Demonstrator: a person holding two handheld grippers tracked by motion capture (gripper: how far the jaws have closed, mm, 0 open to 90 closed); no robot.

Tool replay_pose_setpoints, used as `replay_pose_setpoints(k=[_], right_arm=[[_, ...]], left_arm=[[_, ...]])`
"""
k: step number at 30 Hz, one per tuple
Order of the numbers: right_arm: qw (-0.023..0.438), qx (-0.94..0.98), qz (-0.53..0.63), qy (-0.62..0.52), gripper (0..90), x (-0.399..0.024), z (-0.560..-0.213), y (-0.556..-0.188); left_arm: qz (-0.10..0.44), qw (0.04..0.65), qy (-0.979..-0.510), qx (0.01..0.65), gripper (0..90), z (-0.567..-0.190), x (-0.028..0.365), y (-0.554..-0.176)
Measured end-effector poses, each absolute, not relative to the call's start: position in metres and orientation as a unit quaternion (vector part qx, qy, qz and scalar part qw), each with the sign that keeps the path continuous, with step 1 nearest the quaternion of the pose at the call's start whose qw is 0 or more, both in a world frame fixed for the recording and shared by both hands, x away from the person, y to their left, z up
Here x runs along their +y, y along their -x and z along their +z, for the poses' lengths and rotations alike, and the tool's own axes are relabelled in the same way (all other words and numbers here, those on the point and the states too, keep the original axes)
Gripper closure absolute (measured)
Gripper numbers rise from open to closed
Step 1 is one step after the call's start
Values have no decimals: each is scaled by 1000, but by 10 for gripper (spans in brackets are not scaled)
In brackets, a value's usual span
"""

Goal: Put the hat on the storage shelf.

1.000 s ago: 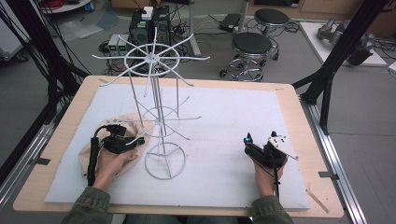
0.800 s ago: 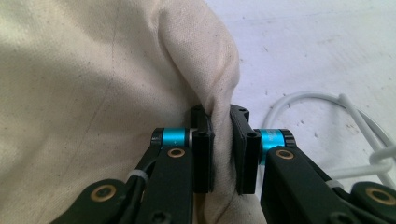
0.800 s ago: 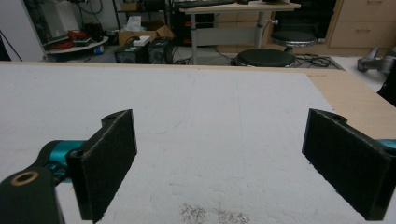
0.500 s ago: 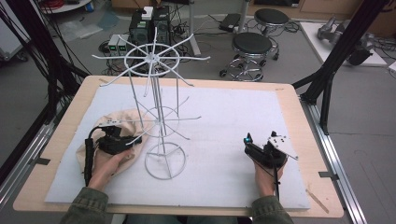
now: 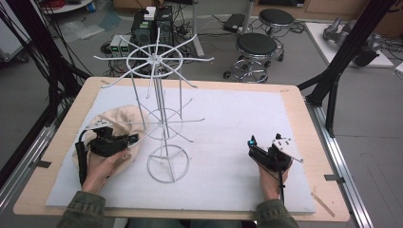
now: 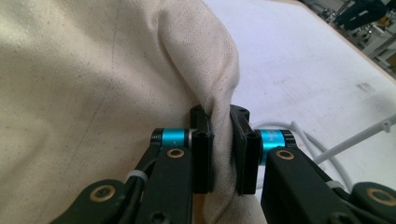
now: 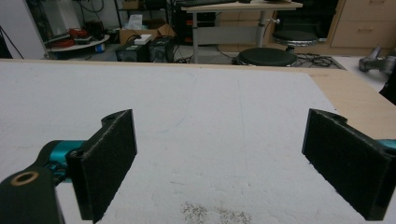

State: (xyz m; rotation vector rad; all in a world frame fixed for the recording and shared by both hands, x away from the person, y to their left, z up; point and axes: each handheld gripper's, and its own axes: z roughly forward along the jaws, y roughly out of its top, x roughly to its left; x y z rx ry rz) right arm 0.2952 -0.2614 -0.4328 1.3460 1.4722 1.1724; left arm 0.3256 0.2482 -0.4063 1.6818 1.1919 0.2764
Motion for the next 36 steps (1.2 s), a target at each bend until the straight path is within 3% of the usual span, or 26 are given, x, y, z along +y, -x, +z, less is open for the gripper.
replay_pose_setpoints(k=[36], right_arm=[[402, 585, 464, -530, 91, -261, -433, -295]], left_arm=[[121, 640, -638, 412, 801, -338, 299, -295]])
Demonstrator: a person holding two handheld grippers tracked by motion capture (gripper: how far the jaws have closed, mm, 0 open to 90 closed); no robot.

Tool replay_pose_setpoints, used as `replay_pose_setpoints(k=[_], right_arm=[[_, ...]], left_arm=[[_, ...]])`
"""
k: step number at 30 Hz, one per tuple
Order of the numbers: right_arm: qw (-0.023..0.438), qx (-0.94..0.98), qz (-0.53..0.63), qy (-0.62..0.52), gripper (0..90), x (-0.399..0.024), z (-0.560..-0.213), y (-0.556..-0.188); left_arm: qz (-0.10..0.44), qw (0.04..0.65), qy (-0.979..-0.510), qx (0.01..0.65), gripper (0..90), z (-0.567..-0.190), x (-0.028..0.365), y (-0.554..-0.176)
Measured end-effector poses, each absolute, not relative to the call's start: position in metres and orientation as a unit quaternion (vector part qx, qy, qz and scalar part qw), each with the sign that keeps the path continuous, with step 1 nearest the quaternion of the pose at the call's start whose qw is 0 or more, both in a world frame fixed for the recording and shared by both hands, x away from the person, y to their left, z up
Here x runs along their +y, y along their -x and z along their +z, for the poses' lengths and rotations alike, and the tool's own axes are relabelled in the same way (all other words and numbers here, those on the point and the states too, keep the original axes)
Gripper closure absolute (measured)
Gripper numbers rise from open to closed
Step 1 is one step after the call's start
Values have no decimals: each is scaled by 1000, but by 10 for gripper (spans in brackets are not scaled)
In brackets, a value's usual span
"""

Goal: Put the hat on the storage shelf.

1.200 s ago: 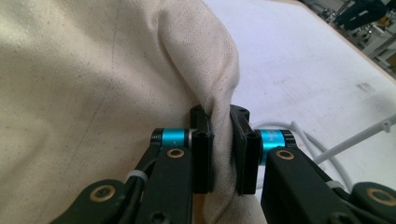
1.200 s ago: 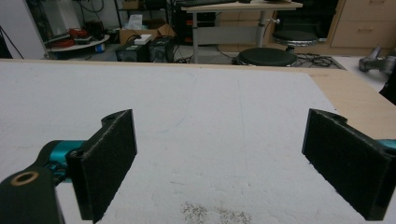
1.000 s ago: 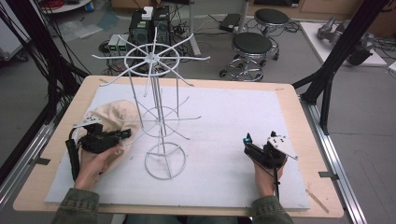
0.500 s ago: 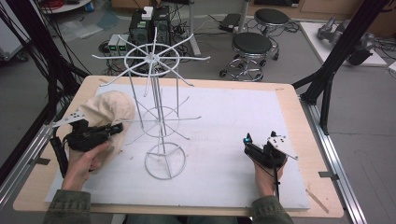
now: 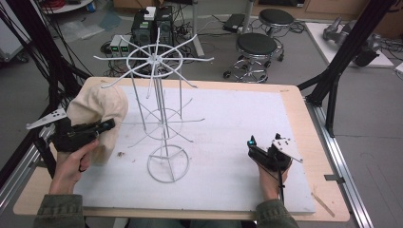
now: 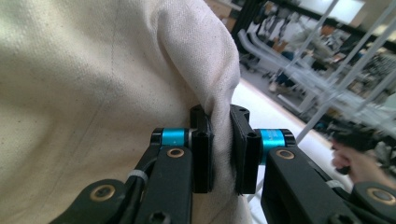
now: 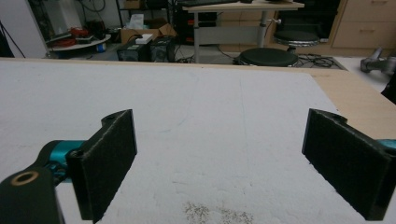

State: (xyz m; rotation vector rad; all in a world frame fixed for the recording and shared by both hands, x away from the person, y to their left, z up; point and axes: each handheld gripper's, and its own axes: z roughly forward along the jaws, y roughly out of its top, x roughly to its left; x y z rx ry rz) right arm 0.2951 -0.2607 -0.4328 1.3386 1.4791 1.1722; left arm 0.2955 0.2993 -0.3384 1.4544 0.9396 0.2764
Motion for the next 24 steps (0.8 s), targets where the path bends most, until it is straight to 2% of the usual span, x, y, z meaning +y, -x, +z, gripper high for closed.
replay_pose_setpoints(k=[11, 24], right_arm=[[401, 587, 463, -529, 91, -259, -433, -295], [403, 585, 465, -529, 91, -259, -433, -295]], left_arm=[[146, 666, -626, 379, 800, -307, 311, -285], [132, 718, -608, 314, 799, -271, 304, -274]])
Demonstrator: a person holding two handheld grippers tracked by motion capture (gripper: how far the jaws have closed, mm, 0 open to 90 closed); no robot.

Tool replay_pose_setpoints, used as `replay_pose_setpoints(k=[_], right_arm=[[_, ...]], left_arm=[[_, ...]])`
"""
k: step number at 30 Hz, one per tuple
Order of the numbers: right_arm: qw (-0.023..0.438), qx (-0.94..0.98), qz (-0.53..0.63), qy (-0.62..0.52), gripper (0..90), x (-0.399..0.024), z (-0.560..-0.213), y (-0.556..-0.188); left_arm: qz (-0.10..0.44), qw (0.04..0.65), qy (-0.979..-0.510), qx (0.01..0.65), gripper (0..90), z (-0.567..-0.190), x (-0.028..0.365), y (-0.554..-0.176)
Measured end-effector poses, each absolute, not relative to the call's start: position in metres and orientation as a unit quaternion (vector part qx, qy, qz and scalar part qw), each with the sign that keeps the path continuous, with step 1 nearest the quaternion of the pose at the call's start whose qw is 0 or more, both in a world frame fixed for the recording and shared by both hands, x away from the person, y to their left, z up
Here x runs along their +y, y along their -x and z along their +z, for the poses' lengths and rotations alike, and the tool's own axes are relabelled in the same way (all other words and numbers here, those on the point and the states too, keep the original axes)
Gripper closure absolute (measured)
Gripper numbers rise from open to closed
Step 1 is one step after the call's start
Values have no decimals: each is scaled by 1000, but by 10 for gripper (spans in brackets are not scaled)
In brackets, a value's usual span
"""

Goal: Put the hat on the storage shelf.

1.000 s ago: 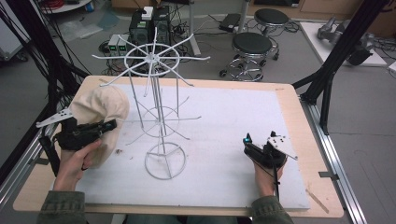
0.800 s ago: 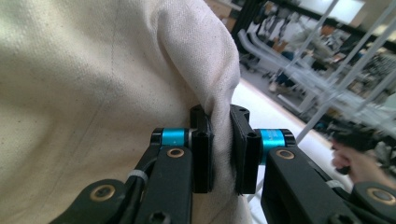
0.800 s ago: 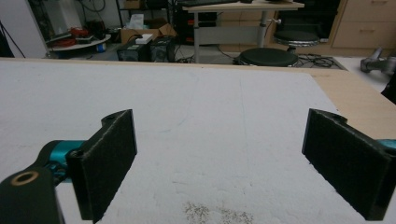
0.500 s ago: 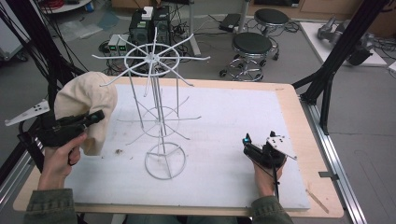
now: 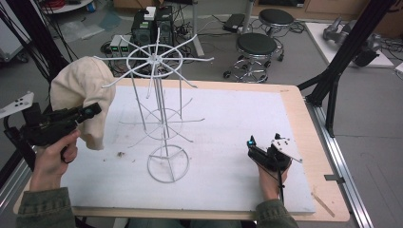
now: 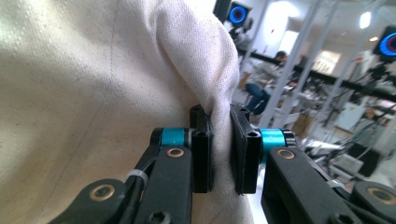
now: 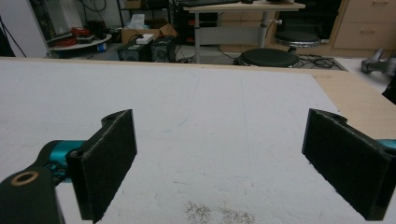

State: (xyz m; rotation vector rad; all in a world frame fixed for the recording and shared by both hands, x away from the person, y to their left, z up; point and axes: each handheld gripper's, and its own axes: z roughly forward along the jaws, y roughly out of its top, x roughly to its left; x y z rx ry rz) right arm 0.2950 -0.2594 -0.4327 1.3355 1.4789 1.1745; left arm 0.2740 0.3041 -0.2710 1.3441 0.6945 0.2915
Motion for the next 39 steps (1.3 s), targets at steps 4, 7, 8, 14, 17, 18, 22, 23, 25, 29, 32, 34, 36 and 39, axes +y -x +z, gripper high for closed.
replay_pose_setpoints(k=[4, 7, 8, 14, 17, 18, 22, 23, 25, 29, 32, 34, 36, 39], right_arm=[[402, 584, 465, -530, 91, -259, -433, -295], [402, 583, 466, -530, 91, -259, -432, -295], [402, 583, 466, -530, 91, -259, -432, -295], [402, 584, 465, -530, 91, -259, -432, -294], [404, 583, 465, -530, 91, -259, -432, -294], [404, 583, 465, -530, 91, -259, -432, -294], [403, 584, 466, -529, 91, -259, -432, -294], [405, 584, 466, -528, 91, -259, -432, -294], [404, 584, 466, -528, 91, -260, -432, -294], [402, 583, 466, -530, 91, -259, -432, -294], [402, 584, 466, -529, 91, -259, -432, -294], [402, 583, 467, -529, 91, -259, -432, -294], [402, 584, 466, -529, 91, -259, -432, -294], [402, 584, 467, -529, 91, -259, -432, -294]], left_arm=[[127, 729, -601, 303, 799, -264, 304, -272], [122, 735, -597, 297, 798, -260, 305, -271], [122, 737, -596, 296, 798, -260, 306, -270], [118, 749, -586, 286, 799, -255, 307, -267], [112, 756, -583, 276, 798, -251, 308, -266], [112, 757, -582, 274, 798, -249, 308, -266], [119, 762, -580, 265, 798, -240, 307, -263], [120, 763, -578, 263, 798, -237, 307, -263], [122, 766, -577, 257, 798, -232, 308, -262], [126, 770, -575, 244, 798, -221, 308, -259], [130, 772, -573, 242, 798, -214, 309, -258], [131, 773, -572, 239, 797, -210, 310, -256], [133, 775, -571, 236, 798, -207, 311, -256], [130, 778, -569, 231, 798, -201, 312, -254]])
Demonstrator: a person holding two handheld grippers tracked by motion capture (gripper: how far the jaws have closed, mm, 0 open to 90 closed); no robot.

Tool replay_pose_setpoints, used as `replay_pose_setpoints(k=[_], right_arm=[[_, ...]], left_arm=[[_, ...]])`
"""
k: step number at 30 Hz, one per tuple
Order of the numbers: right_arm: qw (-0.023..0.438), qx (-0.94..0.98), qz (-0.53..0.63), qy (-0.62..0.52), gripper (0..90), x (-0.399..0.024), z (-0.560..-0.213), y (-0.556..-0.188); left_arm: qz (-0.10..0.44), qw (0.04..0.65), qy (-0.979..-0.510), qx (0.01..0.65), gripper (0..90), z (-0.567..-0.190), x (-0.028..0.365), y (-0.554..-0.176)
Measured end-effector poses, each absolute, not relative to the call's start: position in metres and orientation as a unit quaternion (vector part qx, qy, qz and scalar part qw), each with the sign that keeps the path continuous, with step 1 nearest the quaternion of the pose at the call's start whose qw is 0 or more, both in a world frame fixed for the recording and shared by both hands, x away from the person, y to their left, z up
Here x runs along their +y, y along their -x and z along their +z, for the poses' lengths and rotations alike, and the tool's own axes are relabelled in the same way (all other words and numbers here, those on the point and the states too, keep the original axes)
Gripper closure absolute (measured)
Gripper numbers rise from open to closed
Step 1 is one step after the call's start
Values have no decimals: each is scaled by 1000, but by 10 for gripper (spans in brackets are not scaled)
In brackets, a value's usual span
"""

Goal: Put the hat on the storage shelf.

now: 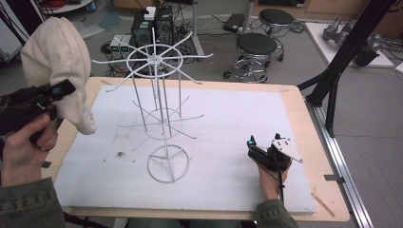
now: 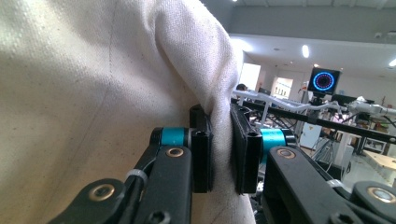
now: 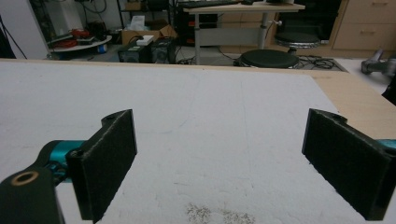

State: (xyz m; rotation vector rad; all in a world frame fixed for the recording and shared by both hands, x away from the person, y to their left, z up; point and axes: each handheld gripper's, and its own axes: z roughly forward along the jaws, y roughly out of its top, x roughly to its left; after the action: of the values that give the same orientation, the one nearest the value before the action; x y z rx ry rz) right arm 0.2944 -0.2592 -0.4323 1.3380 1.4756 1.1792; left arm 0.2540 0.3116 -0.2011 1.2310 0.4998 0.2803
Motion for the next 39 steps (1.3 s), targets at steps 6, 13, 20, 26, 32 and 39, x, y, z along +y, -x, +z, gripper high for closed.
replay_pose_setpoints(k=[6, 13, 20, 26, 32, 39], right_arm=[[404, 585, 466, -527, 91, -259, -432, -294], [401, 586, 466, -528, 91, -259, -432, -294], [402, 587, 465, -527, 91, -259, -433, -295], [401, 587, 467, -526, 91, -259, -432, -294], [401, 587, 466, -527, 91, -259, -432, -294], [402, 588, 466, -525, 91, -258, -433, -295]], left_arm=[[129, 782, -569, 221, 797, -190, 309, -256], [128, 782, -575, 204, 797, -174, 299, -256], [122, 782, -581, 190, 797, -160, 287, -258], [109, 778, -590, 187, 797, -158, 277, -261], [97, 772, -599, 191, 795, -163, 269, -265], [79, 759, -615, 197, 792, -171, 265, -269]])
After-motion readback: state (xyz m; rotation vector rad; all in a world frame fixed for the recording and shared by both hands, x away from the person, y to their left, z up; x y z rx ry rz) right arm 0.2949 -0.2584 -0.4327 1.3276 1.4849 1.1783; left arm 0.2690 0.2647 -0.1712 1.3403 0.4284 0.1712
